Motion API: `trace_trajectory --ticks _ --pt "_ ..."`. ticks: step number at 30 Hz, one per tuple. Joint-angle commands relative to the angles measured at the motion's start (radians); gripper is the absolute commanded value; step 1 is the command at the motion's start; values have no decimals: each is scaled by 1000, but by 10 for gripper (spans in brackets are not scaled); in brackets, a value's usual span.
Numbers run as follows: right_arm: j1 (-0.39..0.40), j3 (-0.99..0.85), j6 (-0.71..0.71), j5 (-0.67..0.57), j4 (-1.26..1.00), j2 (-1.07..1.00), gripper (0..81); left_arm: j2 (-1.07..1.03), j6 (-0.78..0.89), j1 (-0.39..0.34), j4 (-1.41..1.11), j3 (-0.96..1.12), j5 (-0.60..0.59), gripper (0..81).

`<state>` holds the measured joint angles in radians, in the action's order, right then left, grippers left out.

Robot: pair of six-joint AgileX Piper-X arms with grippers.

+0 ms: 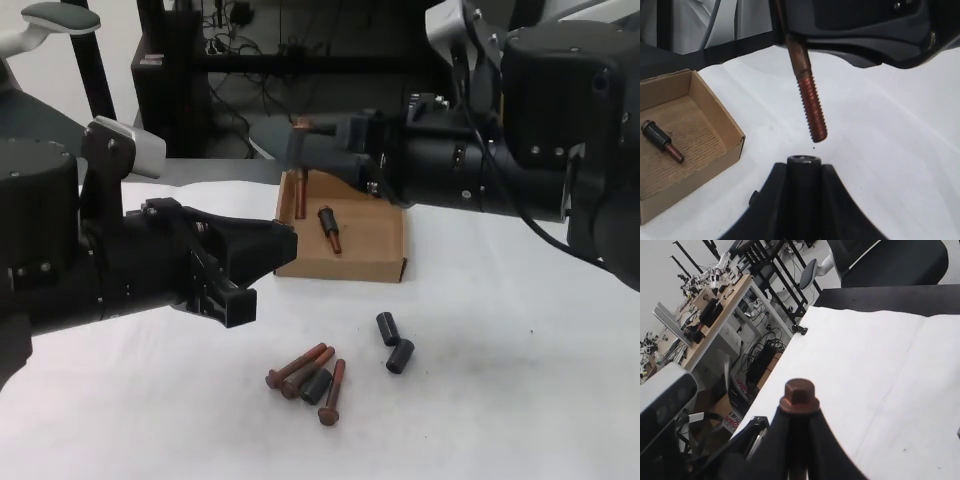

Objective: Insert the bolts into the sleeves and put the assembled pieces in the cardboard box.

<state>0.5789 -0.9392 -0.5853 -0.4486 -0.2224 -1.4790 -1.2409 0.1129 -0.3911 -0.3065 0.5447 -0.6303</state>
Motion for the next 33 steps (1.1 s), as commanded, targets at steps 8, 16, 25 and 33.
trace_trajectory --ticks 8,16,25,33 --pt "0 -12 9 -13 -8 2 6 1 -4 -20 -20 12 -22 15" --pt "0 -12 -40 45 -60 2 6 1 72 -31 -52 12 69 15" --pt "0 -12 -45 70 -60 2 6 1 127 -31 -58 12 135 15" --pt "0 -12 -68 96 -60 2 6 1 153 -31 -80 12 145 15"
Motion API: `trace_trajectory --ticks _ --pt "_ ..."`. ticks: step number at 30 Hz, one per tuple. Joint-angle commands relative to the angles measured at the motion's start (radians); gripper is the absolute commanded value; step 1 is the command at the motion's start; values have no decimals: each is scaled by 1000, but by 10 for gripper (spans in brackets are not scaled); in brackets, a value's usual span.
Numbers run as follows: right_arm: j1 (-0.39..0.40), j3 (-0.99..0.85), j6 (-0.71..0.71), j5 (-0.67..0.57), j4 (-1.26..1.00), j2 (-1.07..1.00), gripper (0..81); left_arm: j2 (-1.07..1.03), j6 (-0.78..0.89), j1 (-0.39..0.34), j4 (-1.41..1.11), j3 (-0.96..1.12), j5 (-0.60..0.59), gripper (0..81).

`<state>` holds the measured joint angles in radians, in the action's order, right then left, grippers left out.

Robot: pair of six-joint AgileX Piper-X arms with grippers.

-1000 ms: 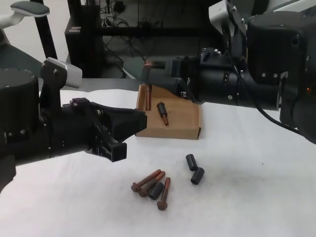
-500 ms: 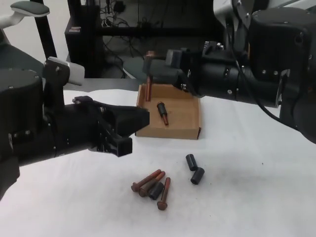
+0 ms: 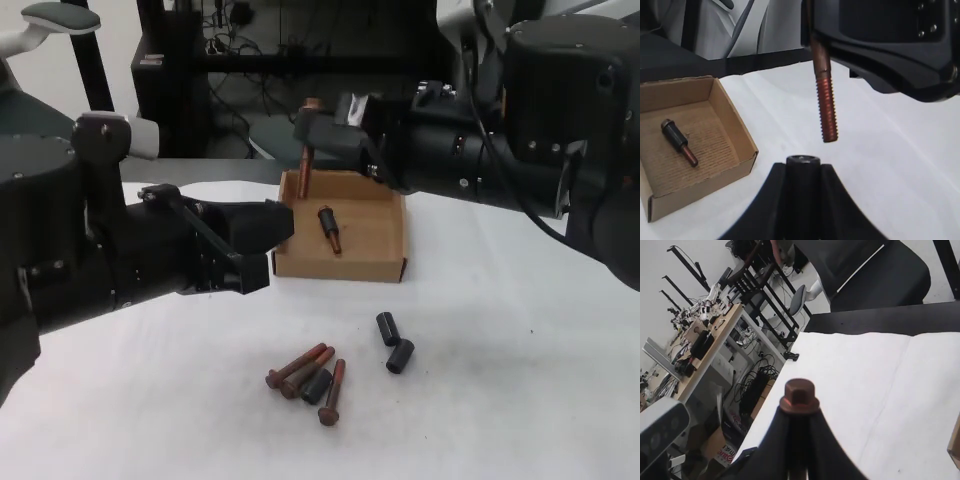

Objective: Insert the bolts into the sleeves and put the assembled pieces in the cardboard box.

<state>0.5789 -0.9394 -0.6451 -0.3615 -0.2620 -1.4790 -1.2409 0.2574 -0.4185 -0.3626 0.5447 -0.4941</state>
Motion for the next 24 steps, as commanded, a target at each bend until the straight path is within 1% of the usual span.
trace_trajectory --ticks 1,6,11,14,24 --pt "0 -11 -8 9 -20 2 6 1 12 -3 -24 12 8 15" --pt "0 -11 -34 28 -23 2 6 1 34 -21 -76 12 0 15" --pt "0 -11 -54 40 -54 2 6 1 30 -67 -68 12 30 15" --pt "0 -11 -53 42 -66 2 6 1 30 -82 -68 12 52 15" --pt "0 -11 -70 42 -66 2 6 1 23 -80 -68 12 98 15"
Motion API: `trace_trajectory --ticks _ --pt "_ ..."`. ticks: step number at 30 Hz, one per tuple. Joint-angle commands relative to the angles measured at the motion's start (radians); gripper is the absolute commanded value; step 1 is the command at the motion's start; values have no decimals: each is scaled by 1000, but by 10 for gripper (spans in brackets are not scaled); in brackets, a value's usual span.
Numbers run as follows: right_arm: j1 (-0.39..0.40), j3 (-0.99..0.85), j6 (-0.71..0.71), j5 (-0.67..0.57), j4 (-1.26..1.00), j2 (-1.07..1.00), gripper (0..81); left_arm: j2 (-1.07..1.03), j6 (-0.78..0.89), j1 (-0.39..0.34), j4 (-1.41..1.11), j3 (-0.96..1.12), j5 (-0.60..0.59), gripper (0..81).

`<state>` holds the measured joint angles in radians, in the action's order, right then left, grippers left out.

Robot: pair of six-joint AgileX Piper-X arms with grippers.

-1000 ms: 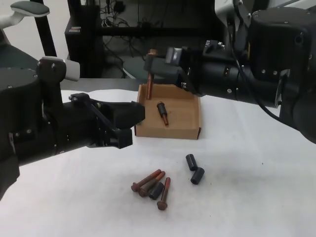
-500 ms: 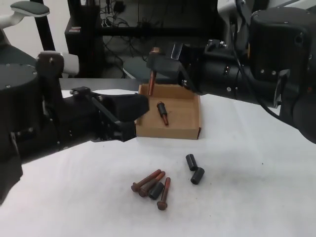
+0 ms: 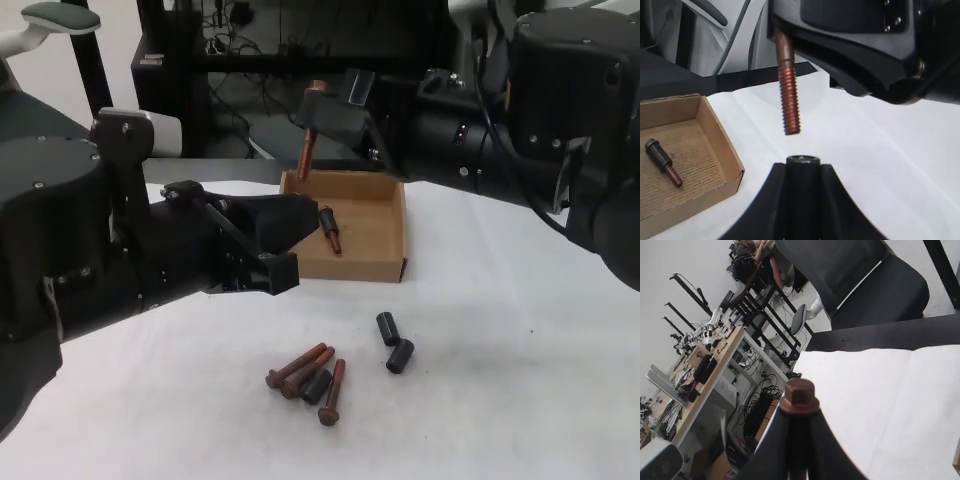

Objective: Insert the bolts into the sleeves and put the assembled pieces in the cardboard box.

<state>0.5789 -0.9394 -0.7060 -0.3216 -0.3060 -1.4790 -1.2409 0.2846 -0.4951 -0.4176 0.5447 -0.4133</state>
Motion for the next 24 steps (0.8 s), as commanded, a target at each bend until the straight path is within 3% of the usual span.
trace_trajectory --ticks 1,24 --pt "0 -11 -10 2 -22 2 6 1 -4 -3 -13 12 33 15" --pt "39 -11 10 2 -22 2 6 1 0 -7 -36 12 46 15"
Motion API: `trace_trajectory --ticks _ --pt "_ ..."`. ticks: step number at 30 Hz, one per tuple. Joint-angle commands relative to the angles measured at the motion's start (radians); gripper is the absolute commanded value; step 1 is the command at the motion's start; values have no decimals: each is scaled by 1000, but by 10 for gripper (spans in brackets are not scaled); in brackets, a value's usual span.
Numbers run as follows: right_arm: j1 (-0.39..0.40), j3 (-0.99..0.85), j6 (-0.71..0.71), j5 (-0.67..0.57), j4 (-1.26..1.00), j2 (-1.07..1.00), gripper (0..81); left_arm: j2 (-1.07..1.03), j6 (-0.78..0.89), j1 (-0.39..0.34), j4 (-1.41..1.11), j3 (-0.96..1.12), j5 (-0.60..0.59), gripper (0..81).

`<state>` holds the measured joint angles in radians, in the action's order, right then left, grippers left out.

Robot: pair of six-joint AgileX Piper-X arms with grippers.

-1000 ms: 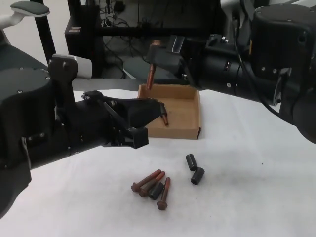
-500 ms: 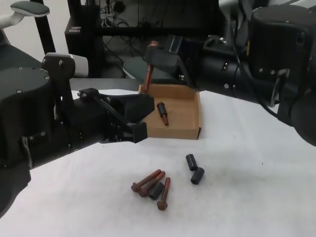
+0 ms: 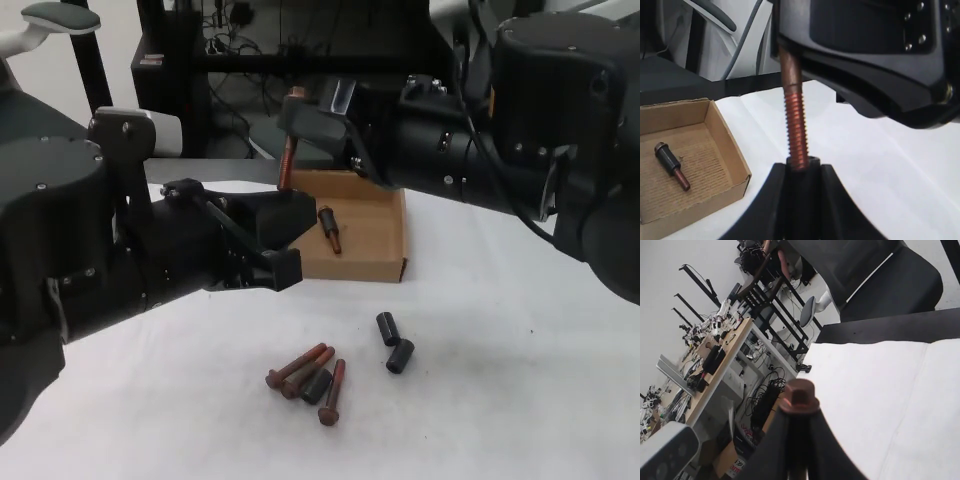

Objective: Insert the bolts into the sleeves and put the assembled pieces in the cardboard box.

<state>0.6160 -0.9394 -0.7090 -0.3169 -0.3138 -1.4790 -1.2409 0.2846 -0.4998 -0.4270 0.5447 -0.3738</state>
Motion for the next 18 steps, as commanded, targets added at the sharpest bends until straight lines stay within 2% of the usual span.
trace_trajectory --ticks 1,13,18 --pt "-1 -11 20 0 -14 2 6 1 0 -2 -27 12 6 15" --pt "-20 -11 35 19 -12 2 6 1 0 -2 -27 12 6 15" --pt "-40 -11 35 -11 -9 2 6 1 0 -2 -27 12 6 15"
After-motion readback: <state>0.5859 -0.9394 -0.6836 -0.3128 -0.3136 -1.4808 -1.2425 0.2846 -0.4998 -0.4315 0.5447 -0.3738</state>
